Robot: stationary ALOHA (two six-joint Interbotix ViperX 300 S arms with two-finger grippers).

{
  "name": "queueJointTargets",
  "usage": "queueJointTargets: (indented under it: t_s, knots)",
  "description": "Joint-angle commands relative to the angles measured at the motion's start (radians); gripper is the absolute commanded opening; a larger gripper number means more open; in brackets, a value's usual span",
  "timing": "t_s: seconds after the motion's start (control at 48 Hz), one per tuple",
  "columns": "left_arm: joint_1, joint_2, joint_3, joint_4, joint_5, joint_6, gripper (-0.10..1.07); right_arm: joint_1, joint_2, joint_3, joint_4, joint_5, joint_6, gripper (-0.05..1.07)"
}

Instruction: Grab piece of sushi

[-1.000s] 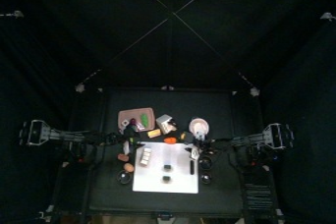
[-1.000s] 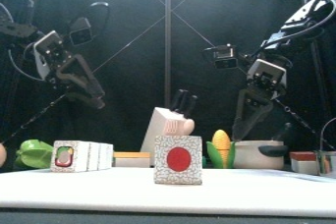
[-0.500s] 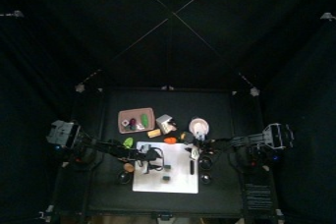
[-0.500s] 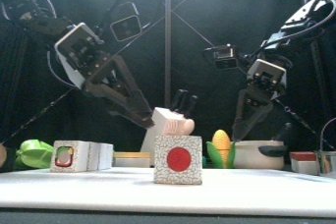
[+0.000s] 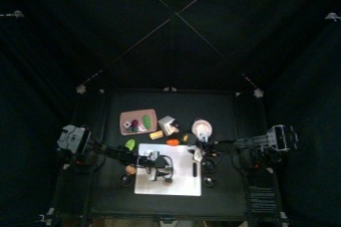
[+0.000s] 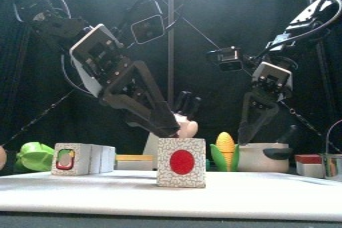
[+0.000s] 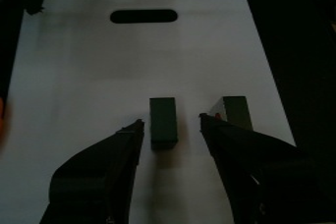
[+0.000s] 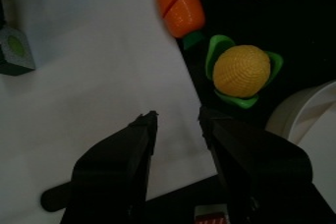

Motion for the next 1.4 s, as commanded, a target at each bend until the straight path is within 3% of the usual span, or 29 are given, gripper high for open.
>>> queueJointTargets:
  t_s: [0.0,0.292,0.646,1.375]
  knots:
    - [0.002,0.011,-0.038,0.005,0.014,0.002,0.86,-0.002,-0.012,-0.014,0.003,-0.003,0.002,0.78]
    - [0.012,0.054,-0.071,0.005,0.058,0.002,0.82,-0.002,-0.012,-0.014,0.003,-0.003,0.002,0.78]
    - [0.021,0.049,-0.075,0.002,0.058,0.0,0.59,-0.002,-0.012,-0.012,0.003,-0.003,0.002,0.78]
    - [0.052,-0.06,-0.032,0.009,0.104,0.002,0.58,-0.002,-0.012,-0.012,0.003,-0.005,0.002,0.78]
